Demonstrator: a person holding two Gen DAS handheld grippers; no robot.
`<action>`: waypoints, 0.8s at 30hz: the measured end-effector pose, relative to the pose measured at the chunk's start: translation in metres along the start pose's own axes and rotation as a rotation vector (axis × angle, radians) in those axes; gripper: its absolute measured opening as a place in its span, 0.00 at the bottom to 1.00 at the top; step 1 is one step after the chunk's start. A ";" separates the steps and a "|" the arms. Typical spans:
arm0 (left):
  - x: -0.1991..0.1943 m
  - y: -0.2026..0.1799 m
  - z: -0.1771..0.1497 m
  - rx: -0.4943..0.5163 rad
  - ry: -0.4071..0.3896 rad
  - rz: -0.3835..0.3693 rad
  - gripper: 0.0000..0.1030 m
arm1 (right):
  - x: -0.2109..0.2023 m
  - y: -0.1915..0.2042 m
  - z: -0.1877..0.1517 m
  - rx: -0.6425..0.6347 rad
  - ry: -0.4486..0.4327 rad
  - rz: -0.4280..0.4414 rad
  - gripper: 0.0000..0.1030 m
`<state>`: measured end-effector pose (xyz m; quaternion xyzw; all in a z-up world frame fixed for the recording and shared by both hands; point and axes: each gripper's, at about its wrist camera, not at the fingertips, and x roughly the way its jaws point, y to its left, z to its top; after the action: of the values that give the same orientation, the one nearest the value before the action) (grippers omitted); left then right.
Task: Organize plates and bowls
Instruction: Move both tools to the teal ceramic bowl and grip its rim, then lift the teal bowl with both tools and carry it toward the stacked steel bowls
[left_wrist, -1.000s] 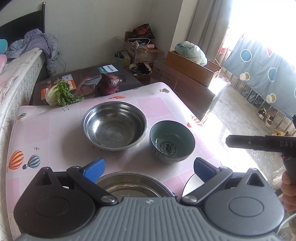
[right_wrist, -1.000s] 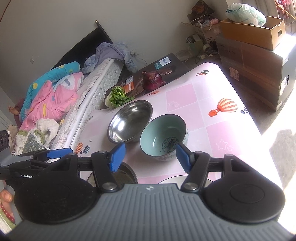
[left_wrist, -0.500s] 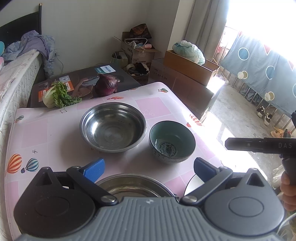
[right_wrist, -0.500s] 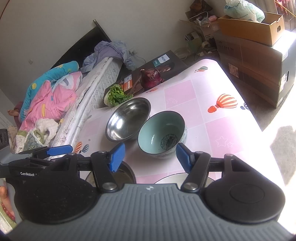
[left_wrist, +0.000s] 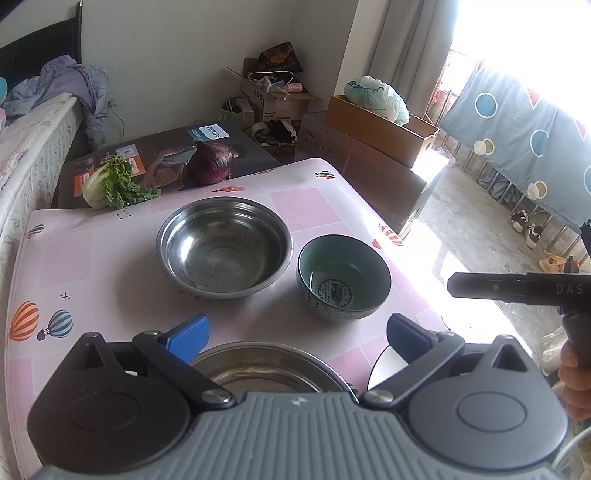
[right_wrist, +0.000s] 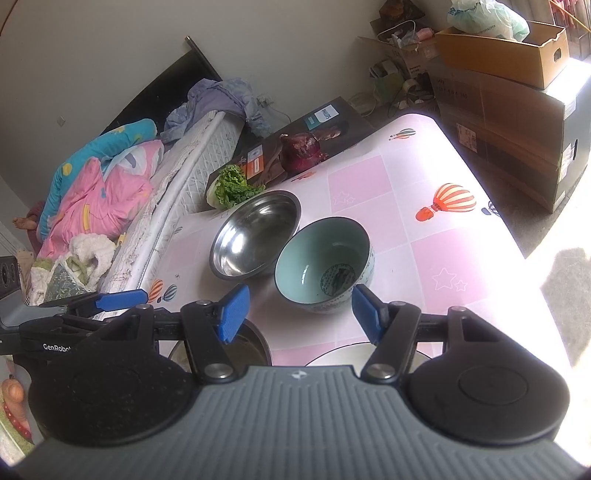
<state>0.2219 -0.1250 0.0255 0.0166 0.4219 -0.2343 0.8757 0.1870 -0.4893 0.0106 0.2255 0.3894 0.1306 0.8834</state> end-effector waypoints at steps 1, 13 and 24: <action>0.002 0.001 0.000 -0.004 -0.001 -0.008 1.00 | 0.002 0.000 -0.001 0.001 0.002 -0.002 0.60; 0.052 0.010 0.021 -0.041 0.072 -0.029 0.99 | 0.047 -0.018 0.020 0.039 0.043 -0.031 0.60; 0.123 0.010 0.042 -0.060 0.212 -0.027 0.58 | 0.120 -0.063 0.042 0.128 0.131 -0.055 0.53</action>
<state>0.3222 -0.1741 -0.0413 0.0091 0.5194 -0.2303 0.8229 0.3015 -0.5077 -0.0712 0.2615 0.4598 0.0959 0.8432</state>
